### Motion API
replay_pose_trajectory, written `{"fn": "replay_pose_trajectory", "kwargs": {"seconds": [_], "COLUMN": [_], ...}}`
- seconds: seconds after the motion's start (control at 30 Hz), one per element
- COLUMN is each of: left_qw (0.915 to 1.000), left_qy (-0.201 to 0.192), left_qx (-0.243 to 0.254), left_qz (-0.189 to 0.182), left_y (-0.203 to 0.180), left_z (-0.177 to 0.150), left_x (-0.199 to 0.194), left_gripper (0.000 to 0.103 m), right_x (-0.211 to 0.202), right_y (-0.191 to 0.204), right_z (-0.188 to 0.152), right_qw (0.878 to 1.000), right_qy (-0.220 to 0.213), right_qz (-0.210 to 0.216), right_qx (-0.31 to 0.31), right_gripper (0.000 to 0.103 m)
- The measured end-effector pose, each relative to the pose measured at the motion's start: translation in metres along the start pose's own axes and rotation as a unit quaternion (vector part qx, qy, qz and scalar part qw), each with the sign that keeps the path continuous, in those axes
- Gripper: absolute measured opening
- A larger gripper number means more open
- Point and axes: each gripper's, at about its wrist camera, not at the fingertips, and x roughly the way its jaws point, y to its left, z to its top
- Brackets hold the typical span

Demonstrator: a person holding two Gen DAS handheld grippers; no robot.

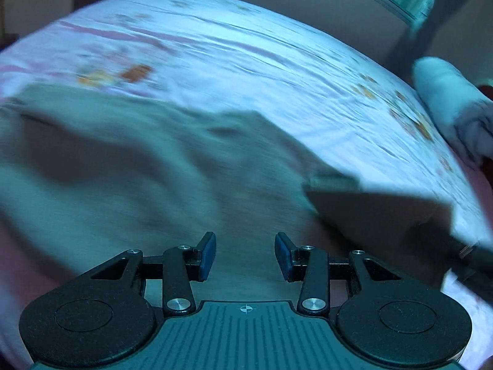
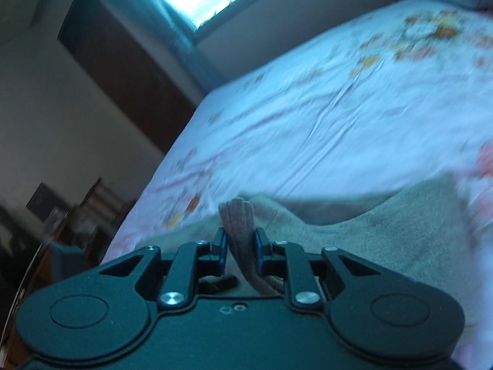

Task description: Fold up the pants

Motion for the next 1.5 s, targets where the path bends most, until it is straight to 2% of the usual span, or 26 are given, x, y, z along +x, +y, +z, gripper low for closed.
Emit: {"fn": "replay_pose_trajectory", "kwargs": {"seconds": [0.13,0.27,0.37,0.4,0.43,0.47,0.53,0.63,0.73,0.83,0.9,0.97,1.07,1.13,1.17,1.2,1.27,1.43,1.5], "left_qw": [0.9997,0.9994,0.9995,0.9995,0.9995,0.9995,0.9996,0.9988,0.9956,0.9915,0.9907,0.9908,0.9922,0.9912,0.9918,0.9923,0.9927,0.9969,0.9974], "left_qy": [-0.004,-0.004,-0.004,-0.004,-0.003,0.0,0.011,0.035,0.074,0.099,0.109,0.114,0.1,0.108,0.106,0.1,0.087,0.013,0.011], "left_qx": [-0.015,-0.028,-0.027,-0.027,-0.027,-0.028,-0.027,-0.024,-0.03,-0.042,-0.042,-0.042,-0.054,-0.047,-0.043,-0.043,-0.052,-0.02,-0.003], "left_qz": [0.018,0.018,0.014,0.014,0.013,0.011,-0.001,-0.026,-0.049,-0.072,-0.07,-0.061,-0.051,-0.06,-0.058,-0.059,-0.066,-0.075,-0.071], "left_y": [0.031,0.044,0.043,0.043,0.041,0.041,0.037,0.026,0.011,-0.003,-0.011,-0.018,-0.018,-0.022,-0.025,-0.026,-0.025,-0.03,-0.031], "left_z": [0.003,0.001,-0.001,-0.002,-0.003,-0.003,-0.005,-0.006,-0.009,-0.009,-0.008,-0.008,-0.01,-0.012,-0.013,-0.013,-0.009,0.011,0.014], "left_x": [-0.006,-0.007,-0.007,-0.007,-0.007,-0.006,-0.004,0.004,0.019,0.034,0.042,0.046,0.04,0.045,0.045,0.044,0.041,0.017,0.016], "left_gripper": [0.042,0.042,0.042,0.042,0.042,0.042,0.042,0.042,0.042,0.042,0.042,0.042,0.042,0.029,0.028,0.019,0.012,0.011,0.011], "right_x": [0.033,0.056,0.057,0.052,0.045,0.036,0.02,0.0,-0.02,-0.041,-0.052,-0.058,-0.066,-0.068,-0.068,-0.067,-0.064,-0.066,-0.064], "right_y": [0.01,0.011,0.015,0.018,0.021,0.022,0.025,0.011,-0.011,-0.029,-0.037,-0.048,-0.057,-0.059,-0.06,-0.061,-0.063,-0.067,-0.065], "right_z": [-0.034,-0.058,-0.063,-0.061,-0.059,-0.055,-0.047,-0.038,-0.034,-0.033,-0.034,-0.033,-0.034,-0.034,-0.034,-0.035,-0.035,-0.041,-0.043], "right_qw": [0.999,0.996,0.993,0.994,0.995,0.996,0.997,0.996,0.994,0.991,0.987,0.987,0.987,0.987,0.986,0.986,0.986,0.985,0.985], "right_qy": [0.042,0.086,0.108,0.107,0.098,0.083,0.065,0.048,0.032,0.011,-0.001,-0.008,-0.018,-0.024,-0.024,-0.022,-0.021,-0.02,-0.018], "right_qz": [-0.006,-0.035,-0.036,-0.031,-0.024,-0.016,-0.02,-0.057,-0.097,-0.135,-0.158,-0.16,-0.162,-0.161,-0.163,-0.164,-0.167,-0.169,-0.17], "right_qx": [-0.004,-0.011,-0.015,-0.014,-0.014,-0.018,-0.038,-0.042,-0.027,-0.024,-0.031,-0.007,0.009,0.01,0.008,0.007,0.012,0.02,0.016], "right_gripper": [0.009,0.019,0.036,0.055,0.07,0.071,0.066,0.065,0.056,0.054,0.054,0.054,0.054,0.054,0.054,0.054,0.052,0.047,0.047]}}
